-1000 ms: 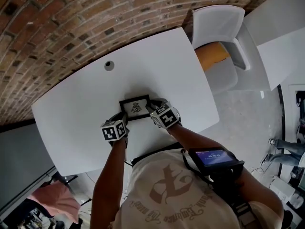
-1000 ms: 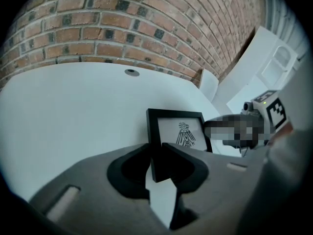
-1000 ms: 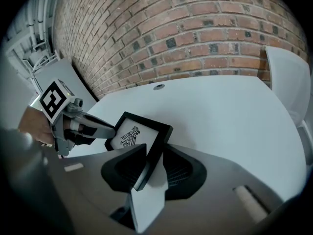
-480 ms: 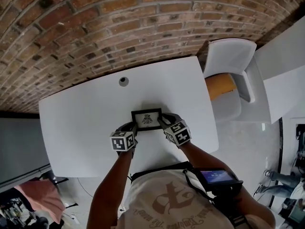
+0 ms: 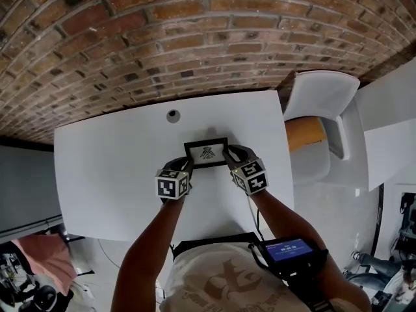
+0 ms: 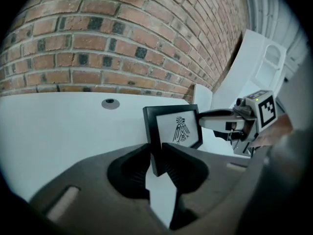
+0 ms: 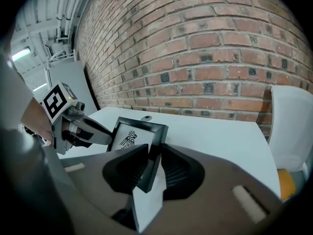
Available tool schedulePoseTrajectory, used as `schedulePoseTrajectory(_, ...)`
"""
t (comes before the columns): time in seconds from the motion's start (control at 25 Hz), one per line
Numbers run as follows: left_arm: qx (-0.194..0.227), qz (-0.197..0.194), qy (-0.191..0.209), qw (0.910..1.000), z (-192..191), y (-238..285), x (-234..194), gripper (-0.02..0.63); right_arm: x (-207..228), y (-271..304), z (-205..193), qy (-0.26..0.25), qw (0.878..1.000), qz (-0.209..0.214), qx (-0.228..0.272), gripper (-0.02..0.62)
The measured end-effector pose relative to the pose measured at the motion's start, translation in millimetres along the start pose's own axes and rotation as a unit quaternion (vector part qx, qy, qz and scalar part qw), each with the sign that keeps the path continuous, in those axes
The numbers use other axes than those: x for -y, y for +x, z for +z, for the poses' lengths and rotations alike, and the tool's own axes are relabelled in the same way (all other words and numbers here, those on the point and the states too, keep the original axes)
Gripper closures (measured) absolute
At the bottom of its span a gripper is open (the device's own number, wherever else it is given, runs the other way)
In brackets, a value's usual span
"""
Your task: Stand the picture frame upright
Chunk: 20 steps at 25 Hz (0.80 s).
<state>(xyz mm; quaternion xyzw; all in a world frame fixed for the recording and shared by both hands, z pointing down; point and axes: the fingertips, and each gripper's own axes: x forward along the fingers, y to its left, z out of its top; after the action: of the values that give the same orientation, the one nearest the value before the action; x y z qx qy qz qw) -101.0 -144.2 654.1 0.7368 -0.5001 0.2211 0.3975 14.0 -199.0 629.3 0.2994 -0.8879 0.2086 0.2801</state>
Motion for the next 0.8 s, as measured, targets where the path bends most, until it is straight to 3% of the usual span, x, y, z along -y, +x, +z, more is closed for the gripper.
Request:
schedulePoseTrajectory(0.16,0.014,-0.001,0.020,0.9997,20.4,10.6,-0.1,0.532,20.2,6.0,20.8,-0.004,1.000,-0.004,0.022,0.514)
schedulePoseTrajectory(0.8,0.054,0.031,0.029,0.9977,81.5,33.9,-34.4,0.534,49.6,42.4,70.8,-0.012,0.998,-0.005,0.059,0.517)
